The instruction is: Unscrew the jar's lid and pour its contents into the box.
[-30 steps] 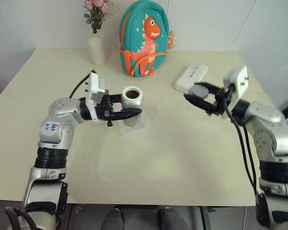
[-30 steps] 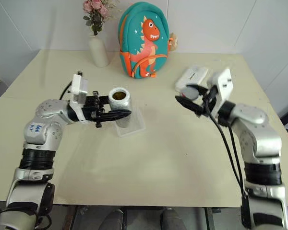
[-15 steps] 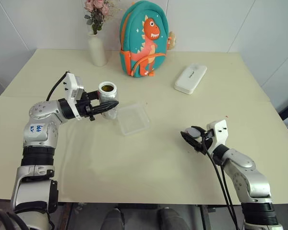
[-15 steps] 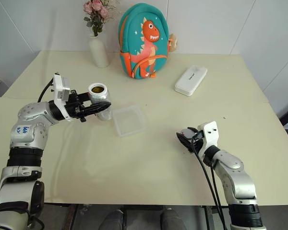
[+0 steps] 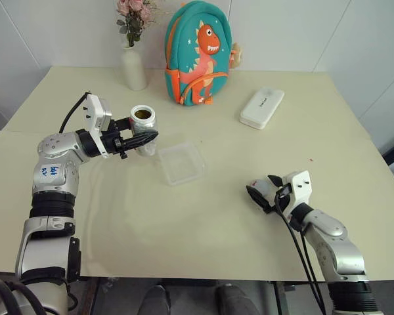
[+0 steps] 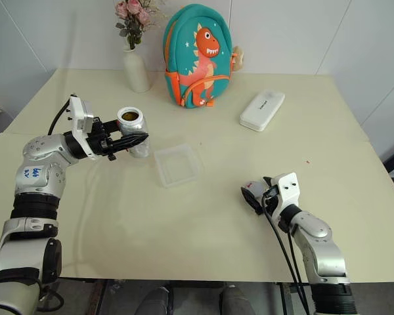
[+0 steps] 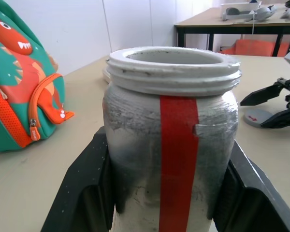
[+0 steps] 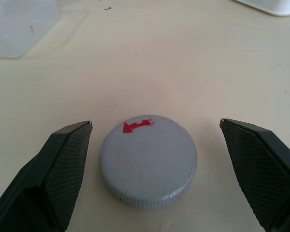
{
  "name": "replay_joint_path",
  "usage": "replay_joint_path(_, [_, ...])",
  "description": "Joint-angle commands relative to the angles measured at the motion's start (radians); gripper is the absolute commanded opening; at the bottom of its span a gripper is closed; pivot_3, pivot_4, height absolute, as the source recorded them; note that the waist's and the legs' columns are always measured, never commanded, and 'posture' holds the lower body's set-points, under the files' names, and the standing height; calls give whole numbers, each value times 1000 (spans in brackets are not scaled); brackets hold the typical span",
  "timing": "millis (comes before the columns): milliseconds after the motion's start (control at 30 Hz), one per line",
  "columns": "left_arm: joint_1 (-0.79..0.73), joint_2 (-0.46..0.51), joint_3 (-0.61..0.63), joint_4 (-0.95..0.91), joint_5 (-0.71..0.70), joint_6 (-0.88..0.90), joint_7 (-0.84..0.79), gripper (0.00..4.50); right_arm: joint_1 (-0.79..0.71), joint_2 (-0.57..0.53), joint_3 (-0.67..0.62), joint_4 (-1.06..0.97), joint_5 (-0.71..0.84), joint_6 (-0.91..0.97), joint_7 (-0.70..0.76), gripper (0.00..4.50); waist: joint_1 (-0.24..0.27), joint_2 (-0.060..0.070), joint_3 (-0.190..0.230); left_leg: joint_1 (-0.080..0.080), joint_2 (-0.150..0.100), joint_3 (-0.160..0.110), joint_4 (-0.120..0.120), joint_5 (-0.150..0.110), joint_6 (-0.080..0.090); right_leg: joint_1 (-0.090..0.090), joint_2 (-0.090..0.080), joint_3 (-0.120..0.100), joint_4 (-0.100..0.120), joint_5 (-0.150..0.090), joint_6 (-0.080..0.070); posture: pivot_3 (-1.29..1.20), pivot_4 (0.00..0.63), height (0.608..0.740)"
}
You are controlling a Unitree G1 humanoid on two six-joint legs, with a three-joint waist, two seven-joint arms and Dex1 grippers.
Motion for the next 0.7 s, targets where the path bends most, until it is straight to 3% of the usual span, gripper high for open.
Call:
replay_joint_path(33, [-67, 12, 0, 45, 50, -103, 14, 2029, 24, -91, -59, -169, 112, 15, 125, 4479, 3, 0, 0, 0, 0, 0, 0, 0, 0, 0, 0, 0, 0, 0, 0, 0, 150, 740])
replay_joint_path(233, [-188, -6, -44, 270, 188, -389, 62, 2029, 106, -256, -142, -372, 406, 178, 322, 4479, 7, -1, 0, 0, 0, 0, 1, 0, 0, 2, 0, -1, -1, 0, 0, 0, 150, 740])
replay_joint_path(333, [-259, -13, -112, 410, 305, -583, 96, 2029, 92, -280, -156, -374, 464, 197, 357, 4479, 6, -1, 0, 0, 0, 0, 3, 0, 0, 3, 0, 0, -2, 1, 1, 0, 150, 740])
replay_joint_path(533, [-385, -18, -294, 599, 569, -966, 207, 2029, 11, -279, -123, -327, 424, 173, 357, 4479, 6, -2, 0, 0, -1, 1, 5, 0, 1, 3, 1, 1, -1, 2, 4, 0, 150, 740])
replay_joint_path(633, [-446, -14, -397, 627, 740, -1078, 358, 2029, -1, -263, -110, -327, 410, 163, 340, 4479, 7, -2, 0, -1, -1, 0, 5, 0, 1, 2, 1, 2, -2, 2, 4, 0, 150, 740])
replay_joint_path(700, [-492, 11, -507, 615, 947, -1124, 585, 2029, -1, -252, -103, -331, 403, 162, 324, 4479, 8, -3, 0, -2, -1, 1, 4, 0, 1, 2, 1, 2, -3, 2, 4, 0, 150, 740])
